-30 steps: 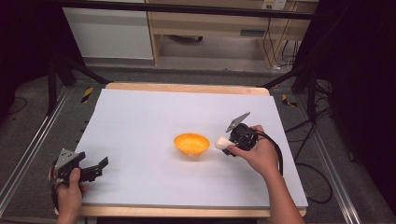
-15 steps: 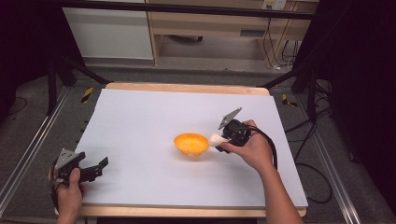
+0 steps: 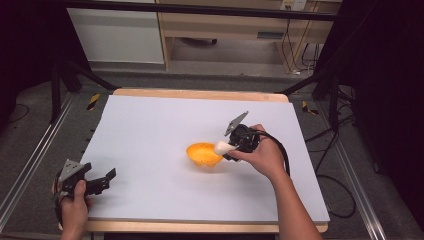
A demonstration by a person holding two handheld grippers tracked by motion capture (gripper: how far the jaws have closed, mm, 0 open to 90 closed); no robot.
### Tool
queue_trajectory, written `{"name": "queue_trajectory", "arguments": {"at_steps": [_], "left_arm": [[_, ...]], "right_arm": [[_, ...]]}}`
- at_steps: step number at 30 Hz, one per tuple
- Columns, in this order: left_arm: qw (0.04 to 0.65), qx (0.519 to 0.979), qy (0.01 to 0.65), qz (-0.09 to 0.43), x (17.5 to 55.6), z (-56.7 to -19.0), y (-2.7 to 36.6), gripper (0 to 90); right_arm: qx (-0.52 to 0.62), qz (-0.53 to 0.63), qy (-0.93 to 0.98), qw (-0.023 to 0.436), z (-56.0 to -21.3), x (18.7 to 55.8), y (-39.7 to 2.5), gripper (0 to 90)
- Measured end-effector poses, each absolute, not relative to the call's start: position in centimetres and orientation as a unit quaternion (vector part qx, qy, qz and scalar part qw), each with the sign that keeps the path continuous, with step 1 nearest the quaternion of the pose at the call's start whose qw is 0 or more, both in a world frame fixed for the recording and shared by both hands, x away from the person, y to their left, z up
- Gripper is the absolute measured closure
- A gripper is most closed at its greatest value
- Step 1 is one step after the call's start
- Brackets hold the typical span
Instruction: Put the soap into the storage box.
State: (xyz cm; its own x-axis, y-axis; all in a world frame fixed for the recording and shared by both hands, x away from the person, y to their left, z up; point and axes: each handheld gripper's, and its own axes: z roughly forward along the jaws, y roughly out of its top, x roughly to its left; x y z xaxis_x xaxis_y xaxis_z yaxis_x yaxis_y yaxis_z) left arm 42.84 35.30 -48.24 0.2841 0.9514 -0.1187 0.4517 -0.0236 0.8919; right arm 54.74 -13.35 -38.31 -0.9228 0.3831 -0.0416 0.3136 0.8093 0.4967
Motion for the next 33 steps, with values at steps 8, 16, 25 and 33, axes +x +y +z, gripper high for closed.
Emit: {"name": "queue_trajectory", "arguments": {"at_steps": [8, 16, 25, 33], "left_arm": [[0.455, 0.661, 0.531, 0.275, 42.8, -48.2, 35.3, 1.4], [0.454, 0.661, 0.531, 0.274, 42.9, -48.2, 35.3, 1.4], [0.454, 0.661, 0.53, 0.274, 42.9, -48.2, 35.3, 1.4], [0.454, 0.662, 0.53, 0.274, 42.8, -48.2, 35.4, 1.4]], "right_arm": [[0.166, 0.245, 0.953, 0.072, -38.5, 55.5, -11.7, 49.0], [0.154, 0.25, 0.954, 0.067, -38.6, 55.8, -10.1, 49.0], [0.133, 0.232, 0.962, 0.062, -39.0, 56.3, -8.2, 49.0], [0.122, 0.227, 0.964, 0.058, -39.7, 56.7, -6.7, 49.0]]}}
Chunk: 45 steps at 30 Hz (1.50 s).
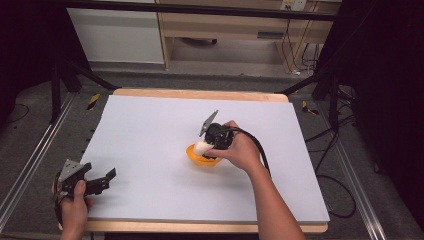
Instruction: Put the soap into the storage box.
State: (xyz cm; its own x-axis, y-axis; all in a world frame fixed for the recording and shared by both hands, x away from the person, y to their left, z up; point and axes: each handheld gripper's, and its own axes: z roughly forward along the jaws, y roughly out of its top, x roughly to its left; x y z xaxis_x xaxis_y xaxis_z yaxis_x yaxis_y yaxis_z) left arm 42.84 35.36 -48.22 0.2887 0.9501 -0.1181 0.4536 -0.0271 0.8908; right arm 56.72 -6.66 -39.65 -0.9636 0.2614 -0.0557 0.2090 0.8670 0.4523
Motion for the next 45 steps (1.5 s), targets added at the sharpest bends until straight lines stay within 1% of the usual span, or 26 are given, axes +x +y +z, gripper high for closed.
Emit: {"name": "queue_trajectory", "arguments": {"at_steps": [13, 15, 16, 17, 22, 23, 25, 29, 30, 33, 34, 36, 40, 45], "left_arm": [[0.455, 0.661, 0.53, 0.274, 42.8, -48.2, 35.3, 1.4], [0.454, 0.661, 0.53, 0.274, 42.8, -48.2, 35.3, 1.4], [0.454, 0.661, 0.53, 0.274, 42.9, -48.2, 35.3, 1.4], [0.453, 0.662, 0.529, 0.275, 42.9, -48.2, 35.3, 1.4], [0.454, 0.662, 0.53, 0.274, 42.9, -48.2, 35.3, 1.4], [0.453, 0.662, 0.53, 0.274, 42.9, -48.2, 35.3, 1.4], [0.453, 0.662, 0.53, 0.274, 42.9, -48.2, 35.3, 1.4], [0.453, 0.662, 0.53, 0.275, 42.9, -48.2, 35.3, 1.4], [0.453, 0.662, 0.53, 0.275, 42.9, -48.2, 35.3, 1.4], [0.453, 0.662, 0.53, 0.275, 42.9, -48.2, 35.3, 1.4], [0.453, 0.662, 0.53, 0.275, 42.9, -48.2, 35.3, 1.4], [0.453, 0.662, 0.53, 0.275, 42.9, -48.2, 35.3, 1.4], [0.453, 0.662, 0.53, 0.275, 42.9, -48.2, 35.3, 1.4], [0.452, 0.662, 0.53, 0.276, 42.9, -48.2, 35.2, 1.4]], "right_arm": [[0.118, 0.227, 0.965, 0.056, -40.1, 57.0, -6.2, 48.9], [0.119, 0.229, 0.965, 0.05, -40.1, 57.1, -6.3, 48.1], [0.129, 0.231, 0.963, 0.043, -40.1, 57.1, -6.4, 41.5], [0.129, 0.231, 0.963, 0.043, -40.1, 57.1, -6.4, 41.5], [0.147, 0.242, 0.958, 0.04, -39.4, 57.0, -7.1, 34.8], [0.15, 0.243, 0.957, 0.045, -39.2, 56.9, -7.5, 31.8], [0.158, 0.246, 0.955, 0.05, -39.2, 56.8, -7.9, 28.8], [0.17, 0.258, 0.949, 0.057, -39.3, 56.6, -8.7, 25.8], [0.186, 0.267, 0.944, 0.056, -39.4, 56.4, -9.2, 22.5], [0.202, 0.273, 0.939, 0.055, -39.5, 56.2, -9.8, 20.4], [0.218, 0.277, 0.934, 0.067, -39.5, 56.0, -10.3, 17.1], [0.223, 0.276, 0.932, 0.071, -39.5, 56.0, -10.7, 16.0], [0.251, 0.292, 0.919, 0.082, -39.4, 55.5, -12.2, 7.1], [0.275, 0.31, 0.906, 0.083, -39.7, 55.0, -13.9, 4.9]]}}
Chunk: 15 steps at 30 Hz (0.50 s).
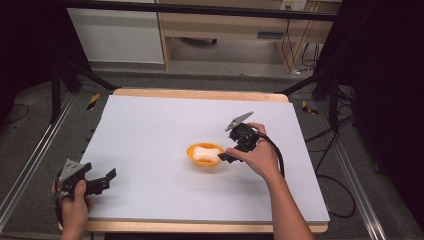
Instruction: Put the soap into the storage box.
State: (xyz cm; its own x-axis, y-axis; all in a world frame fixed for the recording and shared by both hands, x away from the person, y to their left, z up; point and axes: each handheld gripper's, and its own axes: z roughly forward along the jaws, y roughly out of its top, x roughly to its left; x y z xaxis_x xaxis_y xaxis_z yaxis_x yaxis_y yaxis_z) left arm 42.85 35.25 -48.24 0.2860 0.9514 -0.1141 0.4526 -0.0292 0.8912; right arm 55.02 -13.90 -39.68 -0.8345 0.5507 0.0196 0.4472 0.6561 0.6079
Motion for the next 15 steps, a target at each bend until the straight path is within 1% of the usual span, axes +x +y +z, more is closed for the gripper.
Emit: {"name": "queue_trajectory", "arguments": {"at_steps": [4, 15], "left_arm": [[0.452, 0.662, 0.53, 0.276, 42.8, -48.2, 35.2, 1.5], [0.45, 0.664, 0.529, 0.278, 42.8, -48.2, 35.2, 1.5]], "right_arm": [[0.289, 0.318, 0.9, 0.076, -40.1, 54.7, -14.9, 4.6], [0.321, 0.326, 0.886, 0.081, -41.9, 53.3, -18.1, 2.9]]}}
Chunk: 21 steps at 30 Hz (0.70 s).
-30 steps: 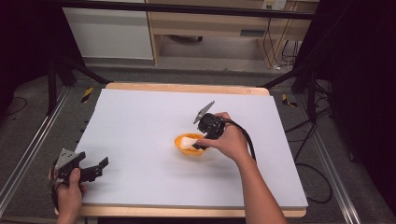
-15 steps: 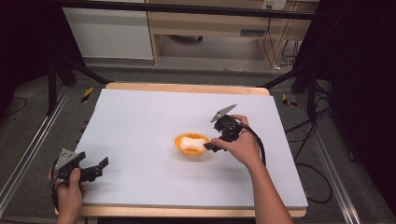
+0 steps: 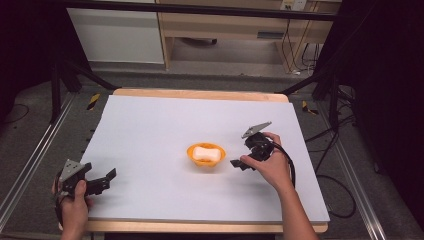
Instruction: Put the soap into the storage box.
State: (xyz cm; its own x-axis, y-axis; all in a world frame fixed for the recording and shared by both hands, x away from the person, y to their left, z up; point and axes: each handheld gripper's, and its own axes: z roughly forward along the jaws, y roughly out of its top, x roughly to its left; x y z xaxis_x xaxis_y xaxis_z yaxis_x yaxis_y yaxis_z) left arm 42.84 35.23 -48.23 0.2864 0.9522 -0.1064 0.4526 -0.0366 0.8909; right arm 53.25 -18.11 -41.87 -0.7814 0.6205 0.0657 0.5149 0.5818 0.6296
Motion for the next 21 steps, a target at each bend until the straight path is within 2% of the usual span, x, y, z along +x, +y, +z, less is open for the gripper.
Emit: {"name": "queue_trajectory", "arguments": {"at_steps": [21], "left_arm": [[0.448, 0.664, 0.529, 0.279, 42.8, -48.2, 35.2, 1.6]], "right_arm": [[0.358, 0.342, 0.863, 0.099, -44.0, 50.7, -23.2, 0.6]]}}
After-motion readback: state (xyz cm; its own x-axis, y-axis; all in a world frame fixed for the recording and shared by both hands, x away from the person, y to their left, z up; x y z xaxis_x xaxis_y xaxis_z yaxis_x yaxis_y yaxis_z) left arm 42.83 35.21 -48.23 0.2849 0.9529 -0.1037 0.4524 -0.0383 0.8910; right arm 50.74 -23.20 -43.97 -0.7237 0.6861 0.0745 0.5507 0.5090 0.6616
